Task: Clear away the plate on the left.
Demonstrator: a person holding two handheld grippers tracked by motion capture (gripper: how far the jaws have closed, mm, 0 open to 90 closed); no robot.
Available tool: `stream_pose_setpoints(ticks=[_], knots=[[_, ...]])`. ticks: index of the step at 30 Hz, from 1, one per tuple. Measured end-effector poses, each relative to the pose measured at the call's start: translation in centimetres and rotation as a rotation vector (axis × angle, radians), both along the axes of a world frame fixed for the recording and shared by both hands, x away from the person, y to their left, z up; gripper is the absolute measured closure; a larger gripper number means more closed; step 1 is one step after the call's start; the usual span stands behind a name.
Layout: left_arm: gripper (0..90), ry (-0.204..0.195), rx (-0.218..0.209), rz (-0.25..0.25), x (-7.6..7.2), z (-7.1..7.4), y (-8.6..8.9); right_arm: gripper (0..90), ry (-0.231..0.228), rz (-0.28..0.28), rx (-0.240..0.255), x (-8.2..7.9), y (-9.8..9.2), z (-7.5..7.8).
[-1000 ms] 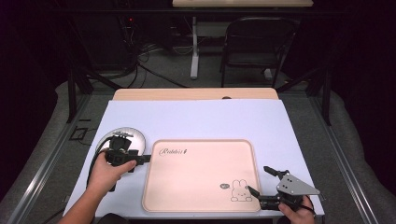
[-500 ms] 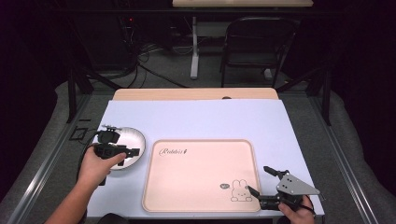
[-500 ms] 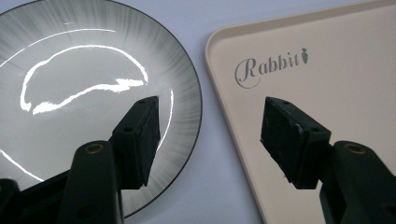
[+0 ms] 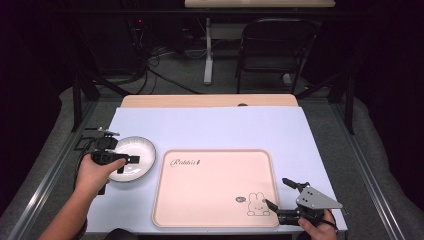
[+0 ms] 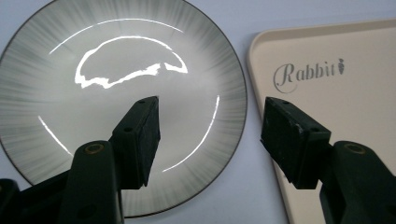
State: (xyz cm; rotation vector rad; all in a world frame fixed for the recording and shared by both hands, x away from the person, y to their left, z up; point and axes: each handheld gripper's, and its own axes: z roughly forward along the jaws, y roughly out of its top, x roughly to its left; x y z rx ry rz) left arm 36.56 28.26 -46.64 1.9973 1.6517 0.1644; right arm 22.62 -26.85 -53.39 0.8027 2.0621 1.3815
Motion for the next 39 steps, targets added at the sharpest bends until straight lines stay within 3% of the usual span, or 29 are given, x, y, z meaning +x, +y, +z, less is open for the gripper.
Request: stream_pose_setpoints(ticks=[22,39], knots=[[37.6,0.044,-0.027,0.129,1.4,-0.6,4.0,14.3,-0.003,0.002,-0.001,0.0,0.0,0.0],[37.6,0.111,-0.018,0.231,2.1,-2.0,6.7,14.4,-0.004,0.002,-0.002,0.0,0.0,0.0]])
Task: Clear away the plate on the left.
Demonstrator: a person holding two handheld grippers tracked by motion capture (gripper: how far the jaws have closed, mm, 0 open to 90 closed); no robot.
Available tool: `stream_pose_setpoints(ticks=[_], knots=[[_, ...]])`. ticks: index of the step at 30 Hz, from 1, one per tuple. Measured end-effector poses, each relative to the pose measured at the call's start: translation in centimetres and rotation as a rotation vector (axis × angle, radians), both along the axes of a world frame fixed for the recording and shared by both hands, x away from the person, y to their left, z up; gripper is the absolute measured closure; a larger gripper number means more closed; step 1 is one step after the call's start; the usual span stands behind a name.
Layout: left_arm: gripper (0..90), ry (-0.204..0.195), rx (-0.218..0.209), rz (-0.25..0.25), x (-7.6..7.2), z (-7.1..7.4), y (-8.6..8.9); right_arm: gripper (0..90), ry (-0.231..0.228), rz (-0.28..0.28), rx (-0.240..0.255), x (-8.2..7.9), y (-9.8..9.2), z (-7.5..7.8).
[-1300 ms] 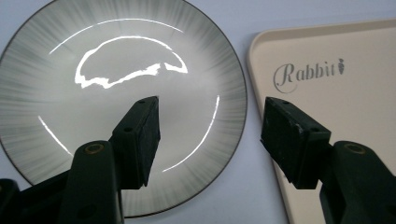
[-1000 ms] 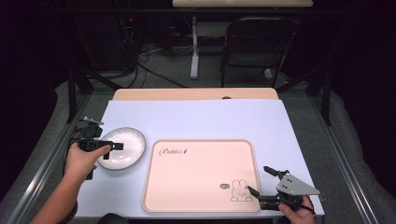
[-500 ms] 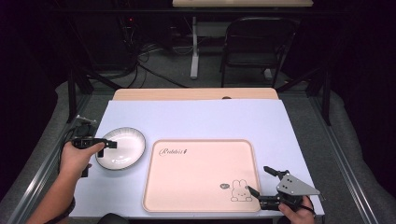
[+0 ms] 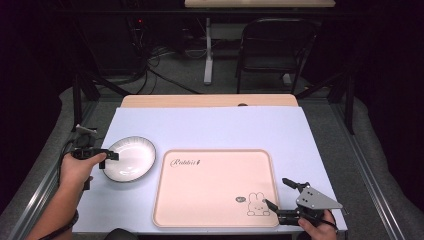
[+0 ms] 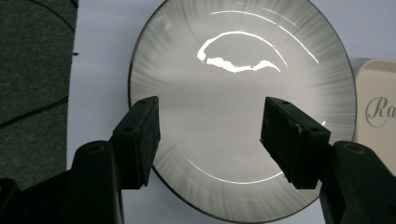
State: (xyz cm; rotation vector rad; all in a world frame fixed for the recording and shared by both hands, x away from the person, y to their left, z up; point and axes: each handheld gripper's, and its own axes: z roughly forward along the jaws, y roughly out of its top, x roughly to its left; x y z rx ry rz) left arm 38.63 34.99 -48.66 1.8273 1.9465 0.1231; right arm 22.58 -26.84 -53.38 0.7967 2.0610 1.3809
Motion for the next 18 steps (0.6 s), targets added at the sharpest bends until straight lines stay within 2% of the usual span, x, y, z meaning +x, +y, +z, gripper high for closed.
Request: stream_pose_setpoints(ticks=[6,10,15,18], knots=[[37.5,0.054,-0.007,0.041,0.2,-1.0,1.2,14.3,0.0,0.001,0.0,0.0,0.0,0.0],[37.6,0.075,-0.02,0.051,0.4,-1.5,1.6,14.3,0.001,0.001,0.001,0.0,0.0,0.0],[38.0,0.083,-0.035,0.06,0.6,-2.1,1.8,14.3,0.002,0.001,0.001,0.0,0.0,0.0],[38.4,0.091,-0.059,0.073,0.8,-2.8,1.8,14.3,0.002,0.001,0.0,0.0,0.0,0.0]])
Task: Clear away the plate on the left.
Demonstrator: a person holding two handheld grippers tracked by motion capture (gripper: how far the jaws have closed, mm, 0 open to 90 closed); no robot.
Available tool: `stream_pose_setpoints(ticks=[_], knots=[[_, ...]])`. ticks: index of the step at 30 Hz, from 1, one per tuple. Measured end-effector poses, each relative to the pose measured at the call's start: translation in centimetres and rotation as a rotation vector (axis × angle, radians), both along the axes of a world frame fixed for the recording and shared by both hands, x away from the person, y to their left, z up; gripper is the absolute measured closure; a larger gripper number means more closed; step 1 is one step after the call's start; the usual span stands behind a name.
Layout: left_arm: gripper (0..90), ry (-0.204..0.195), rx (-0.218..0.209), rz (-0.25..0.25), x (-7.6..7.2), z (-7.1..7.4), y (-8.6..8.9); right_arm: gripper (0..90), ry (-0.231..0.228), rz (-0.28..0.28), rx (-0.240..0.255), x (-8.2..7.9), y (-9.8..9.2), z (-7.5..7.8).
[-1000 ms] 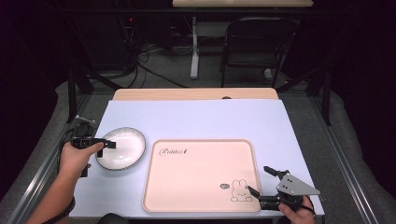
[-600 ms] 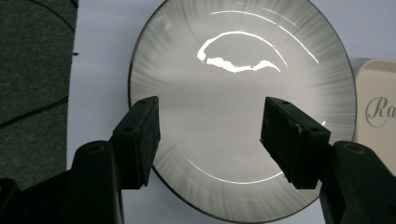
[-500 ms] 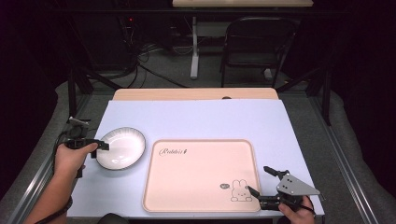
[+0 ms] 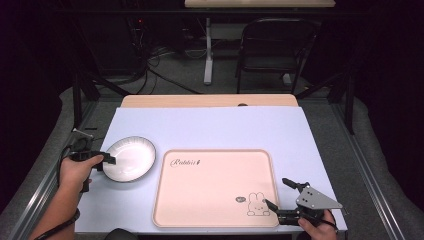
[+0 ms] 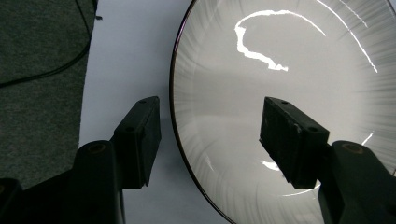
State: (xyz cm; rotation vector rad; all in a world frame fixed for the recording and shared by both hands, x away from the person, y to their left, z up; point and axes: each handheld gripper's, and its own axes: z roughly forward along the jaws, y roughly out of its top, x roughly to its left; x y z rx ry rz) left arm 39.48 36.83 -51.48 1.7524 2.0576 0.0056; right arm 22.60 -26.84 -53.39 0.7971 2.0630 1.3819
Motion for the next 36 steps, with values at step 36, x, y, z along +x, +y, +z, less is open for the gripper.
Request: stream_pose_setpoints(ticks=[36], knots=[[58.1,0.094,-0.068,0.062,1.5,-1.4,0.4,14.4,0.0,0.004,-0.002,0.0,0.0,0.0]])
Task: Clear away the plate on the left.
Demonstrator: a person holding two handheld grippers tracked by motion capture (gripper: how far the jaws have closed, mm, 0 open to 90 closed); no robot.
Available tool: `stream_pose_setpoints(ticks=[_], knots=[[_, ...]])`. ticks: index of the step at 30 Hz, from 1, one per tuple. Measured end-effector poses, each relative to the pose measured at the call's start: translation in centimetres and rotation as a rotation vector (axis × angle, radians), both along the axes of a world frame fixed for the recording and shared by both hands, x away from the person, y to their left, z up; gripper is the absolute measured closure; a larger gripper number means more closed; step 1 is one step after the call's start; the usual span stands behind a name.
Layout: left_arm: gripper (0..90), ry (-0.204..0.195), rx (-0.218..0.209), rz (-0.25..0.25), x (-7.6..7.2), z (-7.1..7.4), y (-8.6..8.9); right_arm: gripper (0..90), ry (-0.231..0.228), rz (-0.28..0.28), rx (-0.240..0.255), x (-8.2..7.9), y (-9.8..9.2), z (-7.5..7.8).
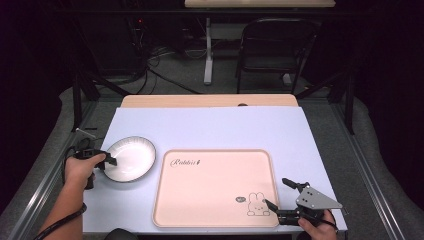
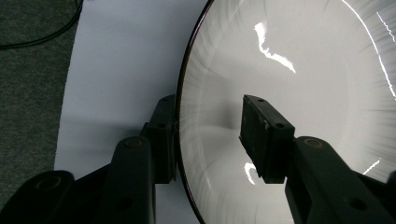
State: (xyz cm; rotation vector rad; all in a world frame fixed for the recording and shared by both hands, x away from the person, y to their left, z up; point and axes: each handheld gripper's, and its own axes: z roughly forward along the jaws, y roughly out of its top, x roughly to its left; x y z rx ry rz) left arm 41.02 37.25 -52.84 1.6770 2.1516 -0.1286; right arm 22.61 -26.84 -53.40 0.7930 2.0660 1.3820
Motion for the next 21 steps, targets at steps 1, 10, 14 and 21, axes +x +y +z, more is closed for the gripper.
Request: stream_pose_setpoints(ticks=[1,10,14,21], knots=[[58.1,0.001,0.001,0.003,0.0,0.0,0.0,14.4,0.0,0.0,0.0,0.0,0.0,0.0],[64.3,0.006,-0.026,0.004,0.0,-0.2,0.6,14.4,0.001,0.003,-0.003,0.0,0.0,0.0],[68.3,0.002,-0.039,0.01,-0.1,-0.3,0.9,14.3,0.002,0.004,-0.003,0.0,0.0,0.0],[70.0,-0.006,-0.063,0.02,-0.2,-0.5,1.2,14.4,0.004,0.004,-0.002,0.0,0.1,0.0]])
